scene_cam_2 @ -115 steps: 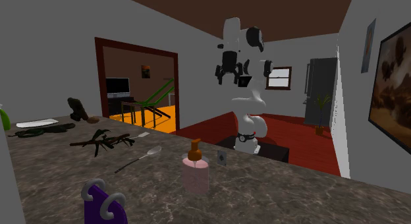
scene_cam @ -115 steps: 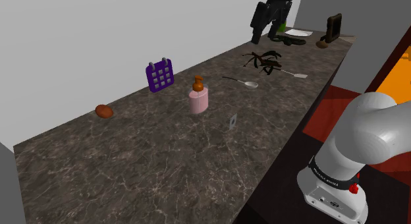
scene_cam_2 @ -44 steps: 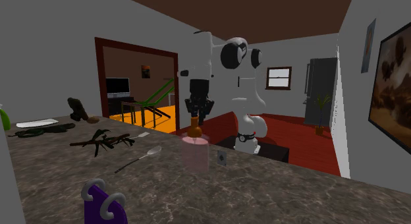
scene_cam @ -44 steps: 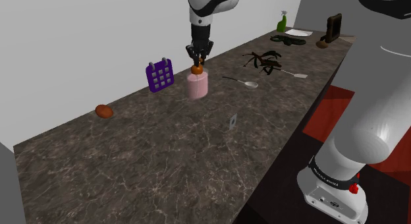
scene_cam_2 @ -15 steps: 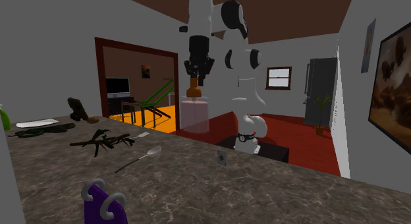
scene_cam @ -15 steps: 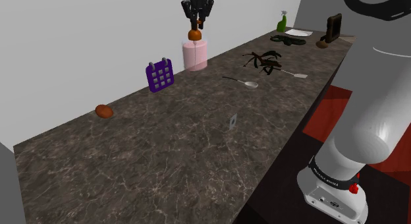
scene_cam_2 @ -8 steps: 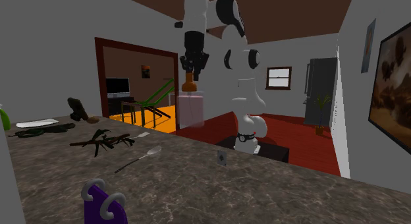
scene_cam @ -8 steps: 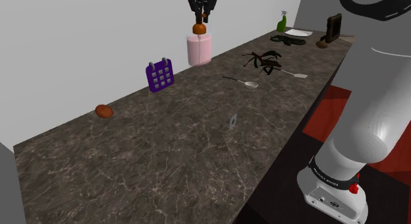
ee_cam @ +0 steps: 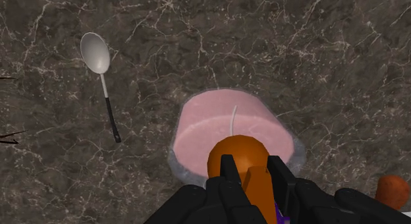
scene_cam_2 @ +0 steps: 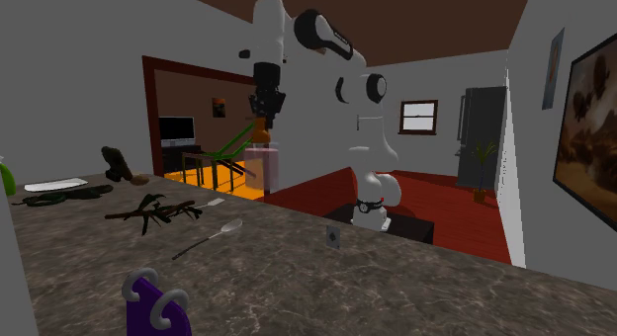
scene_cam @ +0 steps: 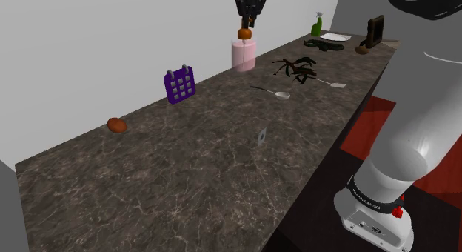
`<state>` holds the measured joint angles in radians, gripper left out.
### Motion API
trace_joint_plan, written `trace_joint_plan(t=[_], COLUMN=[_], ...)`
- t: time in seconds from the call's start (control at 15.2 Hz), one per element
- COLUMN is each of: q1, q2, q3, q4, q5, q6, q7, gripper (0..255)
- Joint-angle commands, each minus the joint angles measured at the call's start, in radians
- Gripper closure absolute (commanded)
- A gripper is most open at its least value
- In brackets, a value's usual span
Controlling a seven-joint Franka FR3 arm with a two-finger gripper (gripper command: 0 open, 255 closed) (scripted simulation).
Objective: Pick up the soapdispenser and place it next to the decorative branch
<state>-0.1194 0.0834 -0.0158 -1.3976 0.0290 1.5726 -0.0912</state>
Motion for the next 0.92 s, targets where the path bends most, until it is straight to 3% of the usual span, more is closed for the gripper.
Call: trace_joint_plan(t=[0.0,0.86], q1=[-0.027,-0.199], q2=[-0.006,0.105], q3=[-0.022,-0.149], q4=[-0.017,0.043], q5=[0.006,0.06], q6=[0.012,0.046], q7=[-0.05,-0.347], gripper=[255,255])
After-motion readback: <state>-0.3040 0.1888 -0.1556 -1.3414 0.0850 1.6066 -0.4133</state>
